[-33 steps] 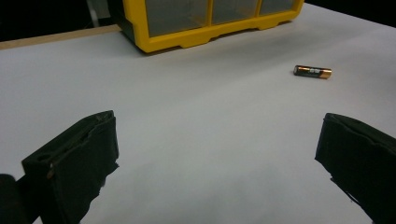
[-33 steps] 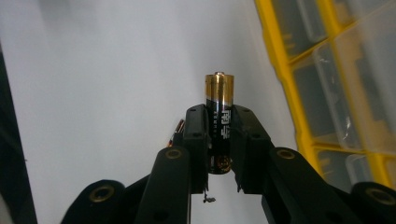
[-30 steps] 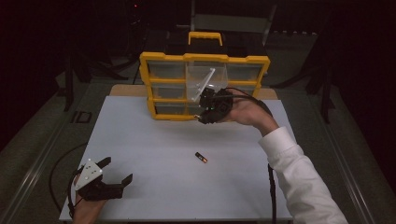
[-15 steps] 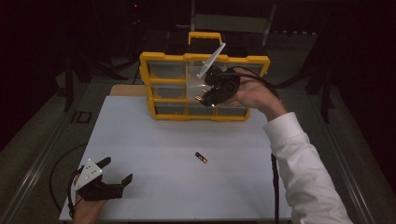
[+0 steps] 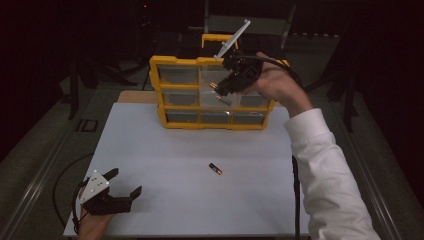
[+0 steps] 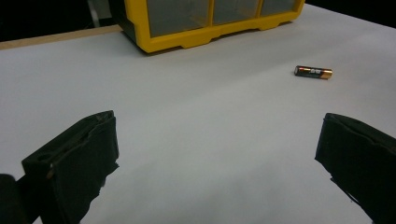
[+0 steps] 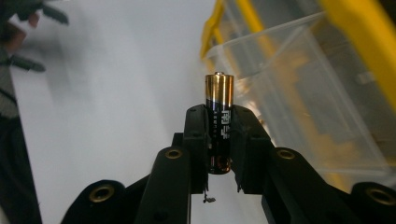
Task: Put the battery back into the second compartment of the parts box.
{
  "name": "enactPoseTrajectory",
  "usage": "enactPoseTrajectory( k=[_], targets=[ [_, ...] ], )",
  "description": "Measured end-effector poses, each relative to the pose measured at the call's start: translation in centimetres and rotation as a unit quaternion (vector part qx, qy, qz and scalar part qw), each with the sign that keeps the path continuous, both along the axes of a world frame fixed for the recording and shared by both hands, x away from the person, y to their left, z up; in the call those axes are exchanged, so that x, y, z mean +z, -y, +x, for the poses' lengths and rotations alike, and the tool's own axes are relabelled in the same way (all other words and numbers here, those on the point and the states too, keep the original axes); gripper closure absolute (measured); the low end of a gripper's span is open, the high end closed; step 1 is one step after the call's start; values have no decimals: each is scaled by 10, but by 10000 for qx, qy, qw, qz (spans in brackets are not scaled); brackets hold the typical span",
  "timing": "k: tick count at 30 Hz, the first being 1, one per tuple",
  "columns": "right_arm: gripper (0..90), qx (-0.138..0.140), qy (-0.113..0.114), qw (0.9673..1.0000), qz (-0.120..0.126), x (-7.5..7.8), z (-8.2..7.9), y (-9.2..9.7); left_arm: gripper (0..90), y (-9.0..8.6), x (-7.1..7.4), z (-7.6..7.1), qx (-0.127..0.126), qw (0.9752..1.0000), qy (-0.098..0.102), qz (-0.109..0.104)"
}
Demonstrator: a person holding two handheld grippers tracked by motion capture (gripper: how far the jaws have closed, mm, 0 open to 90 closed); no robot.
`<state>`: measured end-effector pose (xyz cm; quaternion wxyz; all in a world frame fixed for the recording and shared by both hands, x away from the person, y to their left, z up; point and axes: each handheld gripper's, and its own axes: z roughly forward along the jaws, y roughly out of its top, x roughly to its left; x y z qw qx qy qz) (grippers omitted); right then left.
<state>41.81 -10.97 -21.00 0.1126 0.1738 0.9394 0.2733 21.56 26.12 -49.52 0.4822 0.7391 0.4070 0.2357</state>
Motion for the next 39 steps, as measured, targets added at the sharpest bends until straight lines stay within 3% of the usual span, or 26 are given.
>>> enactPoseTrajectory(
  k=[7,14,15,16,18,23,29,39],
  targets=[
    [767,-724,123,9971,221,6,16,9,1,0,0,0,15,10000,-5,3],
    [762,-1028,25,9946,152,-3,26,13,1,0,0,0,24,10000,-5,-4],
    [735,-1129,-56,9935,159,-5,28,14,1,0,0,0,28,10000,-8,0],
    [542,-1224,-141,9922,160,-6,30,15,1,0,0,0,29,10000,-10,15],
    [409,-1412,-124,9897,183,-7,32,16,1,-1,0,0,29,10000,-10,7],
    [311,-1336,8,9904,357,-4,27,20,1,0,0,0,16,10000,-13,12],
    [168,-1046,95,9941,287,-5,9,12,1,1,0,0,3,10000,-5,10],
    [132,-608,95,9977,270,-20,-18,5,1,1,0,0,13,10000,-5,-17]
  ],
)
